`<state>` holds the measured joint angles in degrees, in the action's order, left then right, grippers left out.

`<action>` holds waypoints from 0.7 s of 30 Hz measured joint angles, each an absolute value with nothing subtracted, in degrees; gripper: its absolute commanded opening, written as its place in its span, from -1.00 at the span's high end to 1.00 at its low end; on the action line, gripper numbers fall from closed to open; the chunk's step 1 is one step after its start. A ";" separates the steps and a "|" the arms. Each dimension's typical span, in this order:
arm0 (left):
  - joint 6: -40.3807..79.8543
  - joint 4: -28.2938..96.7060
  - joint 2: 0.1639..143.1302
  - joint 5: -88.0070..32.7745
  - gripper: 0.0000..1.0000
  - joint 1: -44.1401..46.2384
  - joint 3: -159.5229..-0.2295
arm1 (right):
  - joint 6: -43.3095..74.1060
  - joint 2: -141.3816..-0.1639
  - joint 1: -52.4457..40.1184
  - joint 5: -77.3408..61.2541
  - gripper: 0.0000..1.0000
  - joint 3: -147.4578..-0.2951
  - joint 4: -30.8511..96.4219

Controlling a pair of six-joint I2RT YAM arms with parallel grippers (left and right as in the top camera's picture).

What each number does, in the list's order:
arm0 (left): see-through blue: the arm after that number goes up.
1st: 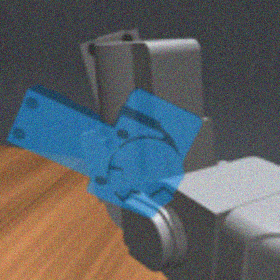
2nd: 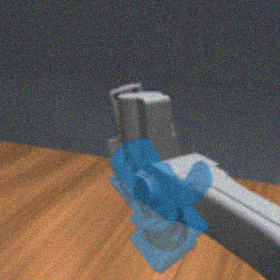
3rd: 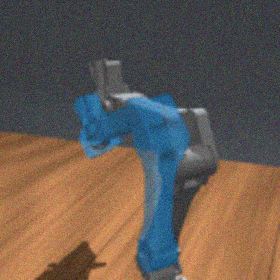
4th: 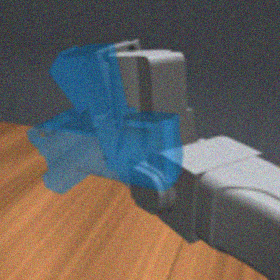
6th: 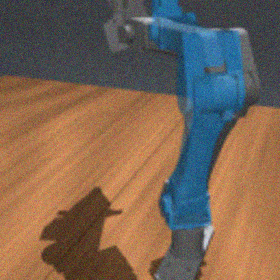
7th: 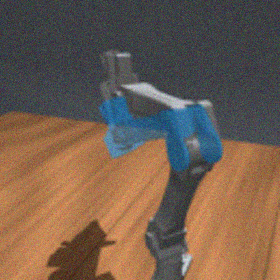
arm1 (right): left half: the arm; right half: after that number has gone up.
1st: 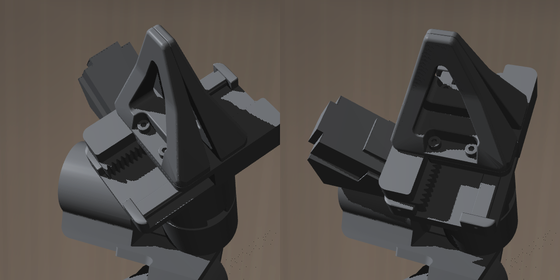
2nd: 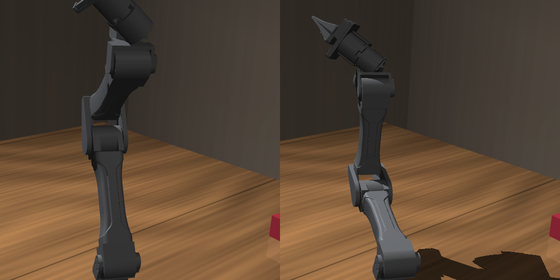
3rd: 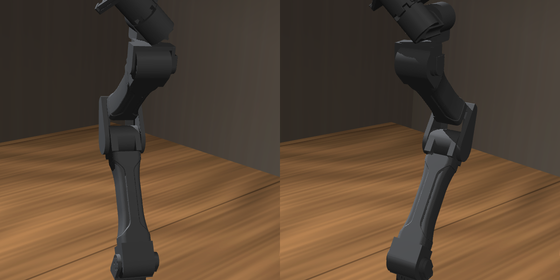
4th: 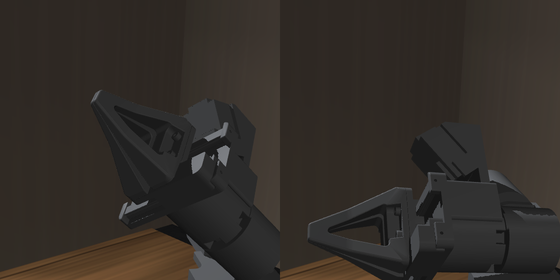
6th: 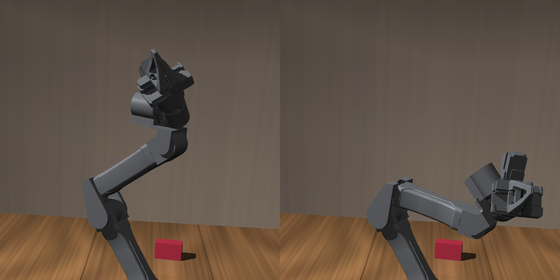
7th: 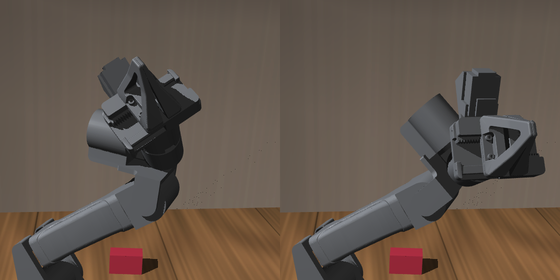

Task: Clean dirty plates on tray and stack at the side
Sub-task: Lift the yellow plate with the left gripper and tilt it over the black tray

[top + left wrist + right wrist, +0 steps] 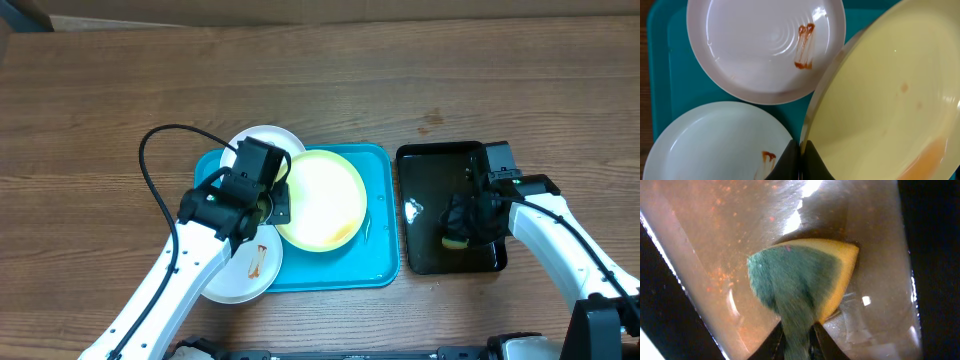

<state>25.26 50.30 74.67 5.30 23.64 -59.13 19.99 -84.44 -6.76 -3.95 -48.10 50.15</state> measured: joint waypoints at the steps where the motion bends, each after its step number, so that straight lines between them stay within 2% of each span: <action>1: 25.26 51.20 74.67 5.43 0.92 23.64 -60.45 | 19.79 -84.44 -6.79 -3.99 -0.13 -48.07 50.30; 3: 25.23 51.81 74.67 5.43 0.92 23.64 -62.74 | 19.70 -84.44 -6.79 -3.81 -0.33 -48.05 50.72; 9: 25.23 52.16 74.83 5.41 0.92 23.64 -68.16 | 18.94 -84.44 -6.22 -6.55 -0.59 -48.75 52.10; 14: 25.23 52.31 79.22 4.54 0.92 23.66 -71.92 | 17.91 -84.44 -2.37 -10.35 -1.00 -56.95 57.49; 21: 25.26 51.79 90.26 3.90 0.92 26.41 -77.71 | 17.52 -84.44 6.13 -11.70 -1.00 -64.77 58.57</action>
